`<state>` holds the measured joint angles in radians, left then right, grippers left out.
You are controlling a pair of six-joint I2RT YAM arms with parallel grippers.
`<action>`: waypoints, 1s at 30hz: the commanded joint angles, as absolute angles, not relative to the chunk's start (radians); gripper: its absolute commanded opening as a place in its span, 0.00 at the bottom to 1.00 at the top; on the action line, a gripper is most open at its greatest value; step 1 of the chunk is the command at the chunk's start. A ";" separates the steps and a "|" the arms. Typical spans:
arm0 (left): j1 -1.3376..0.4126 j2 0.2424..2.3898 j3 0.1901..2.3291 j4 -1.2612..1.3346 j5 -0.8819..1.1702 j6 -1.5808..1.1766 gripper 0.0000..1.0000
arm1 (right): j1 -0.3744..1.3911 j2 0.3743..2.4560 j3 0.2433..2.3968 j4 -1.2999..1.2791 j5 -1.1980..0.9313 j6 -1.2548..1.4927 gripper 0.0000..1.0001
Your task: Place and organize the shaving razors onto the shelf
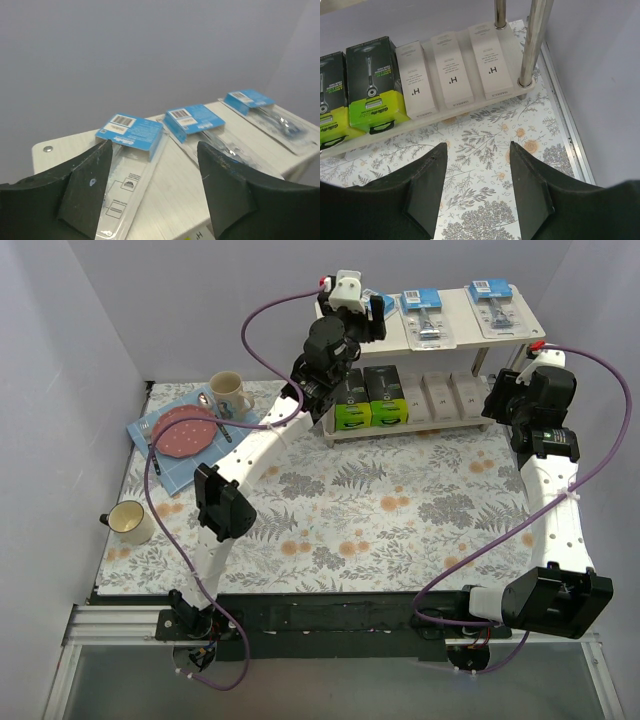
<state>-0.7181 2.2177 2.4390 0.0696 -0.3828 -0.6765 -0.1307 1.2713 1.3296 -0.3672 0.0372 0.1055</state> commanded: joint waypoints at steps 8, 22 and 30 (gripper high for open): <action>-0.411 2.059 2.384 -0.064 0.302 -0.678 0.80 | -0.135 1.258 1.315 -0.331 0.018 0.112 0.60; -0.362 2.054 2.251 -0.032 0.407 -0.842 0.60 | -0.103 1.265 1.422 -0.215 -0.406 0.035 0.31; -0.327 2.013 2.163 0.023 0.402 -0.856 0.00 | 0.129 1.443 1.678 -0.137 -0.249 0.006 0.01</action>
<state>-0.3485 2.1151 2.2032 -0.0208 0.4004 -0.8497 0.0269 1.3663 1.5570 -0.2459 -0.3065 0.0429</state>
